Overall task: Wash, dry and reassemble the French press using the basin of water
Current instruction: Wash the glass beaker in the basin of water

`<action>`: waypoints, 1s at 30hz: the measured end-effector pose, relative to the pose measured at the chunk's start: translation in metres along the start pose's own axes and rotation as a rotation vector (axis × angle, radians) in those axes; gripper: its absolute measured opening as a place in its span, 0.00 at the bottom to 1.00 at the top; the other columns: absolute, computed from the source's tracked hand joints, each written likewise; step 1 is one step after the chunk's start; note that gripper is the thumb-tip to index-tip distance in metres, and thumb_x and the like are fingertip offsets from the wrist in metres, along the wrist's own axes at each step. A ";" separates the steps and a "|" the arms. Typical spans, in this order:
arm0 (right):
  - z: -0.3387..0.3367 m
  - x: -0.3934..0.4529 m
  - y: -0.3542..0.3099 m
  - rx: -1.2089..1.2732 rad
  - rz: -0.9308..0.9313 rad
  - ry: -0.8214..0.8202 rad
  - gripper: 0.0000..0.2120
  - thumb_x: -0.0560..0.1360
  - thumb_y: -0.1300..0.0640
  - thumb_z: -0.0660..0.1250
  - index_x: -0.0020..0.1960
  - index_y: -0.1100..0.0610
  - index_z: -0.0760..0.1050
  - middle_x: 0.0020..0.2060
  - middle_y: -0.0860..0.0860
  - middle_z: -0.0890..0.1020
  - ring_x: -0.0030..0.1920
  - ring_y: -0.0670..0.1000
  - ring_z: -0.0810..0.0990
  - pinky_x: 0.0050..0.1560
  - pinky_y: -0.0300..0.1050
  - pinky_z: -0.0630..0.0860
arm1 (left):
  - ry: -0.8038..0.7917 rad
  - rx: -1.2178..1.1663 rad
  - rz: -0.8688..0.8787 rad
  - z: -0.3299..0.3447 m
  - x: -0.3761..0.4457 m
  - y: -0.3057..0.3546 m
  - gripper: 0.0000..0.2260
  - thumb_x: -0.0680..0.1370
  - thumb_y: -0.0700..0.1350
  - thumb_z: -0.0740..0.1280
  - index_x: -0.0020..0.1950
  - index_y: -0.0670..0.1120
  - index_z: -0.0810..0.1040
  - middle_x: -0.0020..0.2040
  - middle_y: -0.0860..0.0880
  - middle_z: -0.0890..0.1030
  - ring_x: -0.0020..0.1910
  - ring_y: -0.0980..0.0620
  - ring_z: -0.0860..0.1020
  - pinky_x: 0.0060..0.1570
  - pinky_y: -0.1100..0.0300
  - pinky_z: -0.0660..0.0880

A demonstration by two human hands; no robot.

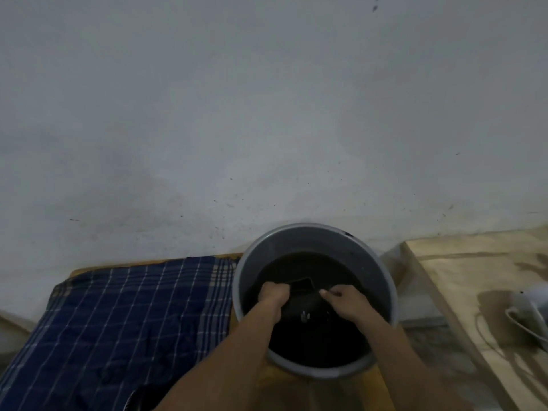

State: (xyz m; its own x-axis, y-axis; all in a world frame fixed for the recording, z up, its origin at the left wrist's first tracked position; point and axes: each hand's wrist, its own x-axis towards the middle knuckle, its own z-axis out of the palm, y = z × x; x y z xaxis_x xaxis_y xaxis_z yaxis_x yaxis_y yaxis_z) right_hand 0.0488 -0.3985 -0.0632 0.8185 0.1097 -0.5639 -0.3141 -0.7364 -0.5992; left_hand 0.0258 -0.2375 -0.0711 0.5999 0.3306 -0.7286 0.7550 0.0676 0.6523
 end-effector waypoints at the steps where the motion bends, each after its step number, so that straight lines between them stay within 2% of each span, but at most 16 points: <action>1: 0.000 0.003 0.000 0.026 0.017 -0.003 0.21 0.78 0.43 0.61 0.53 0.60 0.80 0.48 0.56 0.82 0.45 0.52 0.79 0.48 0.44 0.71 | 0.001 -0.030 -0.017 0.002 0.002 0.001 0.14 0.78 0.44 0.67 0.61 0.40 0.75 0.56 0.38 0.79 0.53 0.39 0.78 0.61 0.46 0.76; 4: 0.001 0.012 -0.003 0.046 0.022 0.095 0.22 0.79 0.43 0.58 0.42 0.59 0.79 0.39 0.54 0.80 0.36 0.49 0.76 0.44 0.43 0.69 | -0.054 -0.137 0.000 0.007 0.000 0.003 0.23 0.73 0.48 0.73 0.64 0.41 0.74 0.54 0.39 0.81 0.50 0.40 0.81 0.54 0.48 0.80; 6: 0.003 0.017 -0.005 0.020 0.050 0.222 0.22 0.81 0.46 0.55 0.37 0.59 0.75 0.34 0.53 0.77 0.33 0.48 0.73 0.41 0.42 0.69 | -0.084 -0.134 0.072 0.010 -0.012 0.004 0.23 0.72 0.47 0.74 0.62 0.40 0.71 0.56 0.42 0.79 0.51 0.44 0.80 0.51 0.54 0.80; 8: 0.002 0.022 -0.010 0.084 0.111 0.260 0.22 0.82 0.50 0.53 0.40 0.63 0.75 0.35 0.54 0.76 0.35 0.51 0.75 0.43 0.42 0.70 | -0.066 -0.077 0.115 0.012 -0.014 0.002 0.20 0.74 0.45 0.73 0.59 0.46 0.67 0.56 0.44 0.76 0.52 0.46 0.78 0.51 0.56 0.77; 9: 0.003 0.027 -0.010 0.187 0.134 0.215 0.21 0.82 0.52 0.54 0.43 0.65 0.76 0.35 0.56 0.77 0.37 0.53 0.77 0.44 0.43 0.73 | -0.074 -0.055 0.118 0.013 -0.013 0.001 0.18 0.75 0.45 0.72 0.58 0.47 0.67 0.56 0.44 0.76 0.52 0.46 0.77 0.50 0.57 0.77; 11: 0.001 0.030 -0.010 0.395 0.115 0.105 0.15 0.81 0.54 0.59 0.43 0.63 0.77 0.35 0.56 0.78 0.37 0.55 0.78 0.43 0.46 0.77 | -0.089 -0.073 0.083 0.012 -0.013 0.006 0.16 0.76 0.46 0.70 0.60 0.40 0.73 0.56 0.43 0.80 0.52 0.45 0.80 0.45 0.57 0.77; 13: -0.002 0.027 -0.008 0.481 0.053 0.006 0.10 0.77 0.51 0.67 0.44 0.58 0.77 0.39 0.54 0.80 0.42 0.54 0.79 0.44 0.44 0.76 | -0.076 -0.152 -0.046 0.007 -0.013 0.011 0.14 0.78 0.48 0.65 0.61 0.43 0.76 0.56 0.41 0.80 0.53 0.42 0.78 0.50 0.53 0.76; 15: -0.001 0.031 -0.004 0.433 0.020 0.042 0.16 0.72 0.43 0.70 0.47 0.56 0.80 0.45 0.54 0.82 0.50 0.55 0.80 0.55 0.46 0.76 | -0.113 -0.162 -0.168 0.000 -0.016 0.013 0.09 0.79 0.50 0.63 0.52 0.46 0.74 0.56 0.40 0.76 0.56 0.40 0.74 0.59 0.46 0.72; 17: -0.003 0.030 -0.003 0.300 0.012 0.189 0.21 0.75 0.41 0.65 0.48 0.60 0.81 0.44 0.55 0.81 0.48 0.55 0.79 0.53 0.45 0.73 | -0.228 -0.194 -0.228 -0.003 -0.015 0.011 0.11 0.77 0.53 0.66 0.50 0.46 0.74 0.54 0.41 0.76 0.54 0.40 0.73 0.60 0.45 0.69; 20: -0.004 0.030 -0.006 0.155 0.079 0.260 0.24 0.81 0.46 0.55 0.50 0.65 0.80 0.42 0.58 0.82 0.39 0.54 0.76 0.42 0.43 0.69 | -0.316 -0.235 -0.119 -0.002 -0.021 0.010 0.16 0.73 0.54 0.71 0.56 0.47 0.78 0.54 0.42 0.80 0.54 0.41 0.76 0.54 0.49 0.72; 22: -0.005 0.031 -0.009 0.245 0.140 0.236 0.22 0.81 0.49 0.55 0.52 0.67 0.78 0.37 0.57 0.80 0.36 0.54 0.77 0.40 0.45 0.72 | -0.315 -0.239 -0.040 -0.001 -0.021 0.010 0.18 0.72 0.51 0.73 0.60 0.47 0.79 0.57 0.42 0.81 0.54 0.41 0.78 0.47 0.52 0.75; 24: -0.006 0.037 -0.008 0.515 0.158 0.162 0.19 0.81 0.52 0.58 0.56 0.67 0.76 0.40 0.61 0.80 0.40 0.58 0.80 0.44 0.49 0.77 | -0.273 -0.236 -0.032 -0.001 -0.018 0.011 0.18 0.73 0.49 0.71 0.62 0.48 0.77 0.59 0.41 0.79 0.55 0.41 0.77 0.44 0.51 0.75; 26: -0.008 0.040 -0.005 0.711 0.137 0.061 0.17 0.78 0.52 0.64 0.59 0.64 0.76 0.49 0.63 0.82 0.50 0.61 0.81 0.50 0.52 0.76 | -0.252 -0.310 -0.102 -0.005 -0.016 0.010 0.19 0.75 0.50 0.69 0.65 0.47 0.73 0.60 0.39 0.76 0.57 0.39 0.74 0.50 0.45 0.75; 27: -0.009 0.038 -0.005 0.730 0.119 -0.005 0.16 0.77 0.51 0.67 0.57 0.62 0.76 0.50 0.61 0.82 0.51 0.60 0.80 0.48 0.51 0.76 | -0.243 -0.373 -0.158 -0.007 -0.014 0.008 0.20 0.76 0.51 0.68 0.65 0.46 0.71 0.58 0.38 0.75 0.56 0.38 0.73 0.57 0.41 0.73; 28: -0.009 0.036 -0.004 0.709 0.103 -0.053 0.16 0.75 0.50 0.69 0.55 0.60 0.76 0.49 0.59 0.82 0.50 0.57 0.80 0.47 0.49 0.76 | -0.227 -0.432 -0.217 -0.009 -0.013 0.007 0.22 0.76 0.52 0.67 0.66 0.45 0.70 0.57 0.37 0.74 0.56 0.36 0.72 0.62 0.37 0.70; 30: -0.005 0.038 -0.003 0.597 0.071 -0.031 0.18 0.74 0.45 0.69 0.50 0.61 0.80 0.45 0.58 0.83 0.47 0.56 0.81 0.51 0.48 0.77 | -0.197 -0.433 -0.260 -0.010 -0.009 0.004 0.33 0.73 0.59 0.70 0.71 0.44 0.65 0.65 0.36 0.71 0.65 0.33 0.68 0.68 0.33 0.62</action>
State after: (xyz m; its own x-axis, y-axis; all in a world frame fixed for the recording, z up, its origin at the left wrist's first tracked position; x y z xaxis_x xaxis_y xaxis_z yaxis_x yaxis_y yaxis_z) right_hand 0.0830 -0.3953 -0.0804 0.7743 0.0998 -0.6249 -0.5904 -0.2413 -0.7702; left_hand 0.0206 -0.2304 -0.0604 0.4773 0.0708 -0.8759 0.7322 0.5190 0.4409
